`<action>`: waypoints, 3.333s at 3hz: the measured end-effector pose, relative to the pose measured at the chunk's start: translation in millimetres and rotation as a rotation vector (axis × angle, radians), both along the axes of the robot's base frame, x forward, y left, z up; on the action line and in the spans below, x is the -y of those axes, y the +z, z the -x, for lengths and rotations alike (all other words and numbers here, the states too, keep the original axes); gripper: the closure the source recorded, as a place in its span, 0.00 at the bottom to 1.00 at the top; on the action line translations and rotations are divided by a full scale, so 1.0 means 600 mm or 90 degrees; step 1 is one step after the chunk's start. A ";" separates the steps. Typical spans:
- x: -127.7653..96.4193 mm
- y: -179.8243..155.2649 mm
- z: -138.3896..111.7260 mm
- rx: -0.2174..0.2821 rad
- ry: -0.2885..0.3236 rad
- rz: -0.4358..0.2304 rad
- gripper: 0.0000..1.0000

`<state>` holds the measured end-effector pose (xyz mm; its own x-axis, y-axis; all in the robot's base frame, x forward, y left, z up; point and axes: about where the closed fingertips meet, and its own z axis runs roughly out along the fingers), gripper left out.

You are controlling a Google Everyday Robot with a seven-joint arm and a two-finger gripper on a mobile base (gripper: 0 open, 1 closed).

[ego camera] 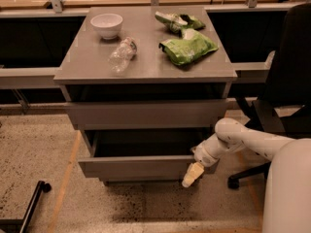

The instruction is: Open middle drawer

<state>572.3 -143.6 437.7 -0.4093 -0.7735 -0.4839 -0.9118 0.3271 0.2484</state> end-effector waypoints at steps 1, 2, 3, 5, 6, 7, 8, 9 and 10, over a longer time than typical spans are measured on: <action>0.000 0.000 0.000 0.000 0.000 0.000 0.25; 0.000 0.003 0.000 0.000 0.000 0.000 0.49; 0.000 0.004 0.000 0.000 0.000 0.000 0.67; 0.016 0.064 0.054 0.005 -0.012 0.014 0.28; 0.021 0.106 0.091 0.012 0.001 0.032 0.04; 0.019 0.081 0.078 -0.004 0.006 0.035 0.00; 0.016 0.059 0.064 -0.011 0.007 0.033 0.00; 0.012 0.014 0.059 -0.052 0.011 0.032 0.00; 0.023 -0.030 0.086 -0.117 -0.007 0.027 0.00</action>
Offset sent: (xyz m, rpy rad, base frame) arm -0.1308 -0.0329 0.0443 -0.0683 0.2740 -0.0744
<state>520.7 -157.2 419.6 -0.4963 -0.7868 -0.3671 -0.8486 0.3504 0.3962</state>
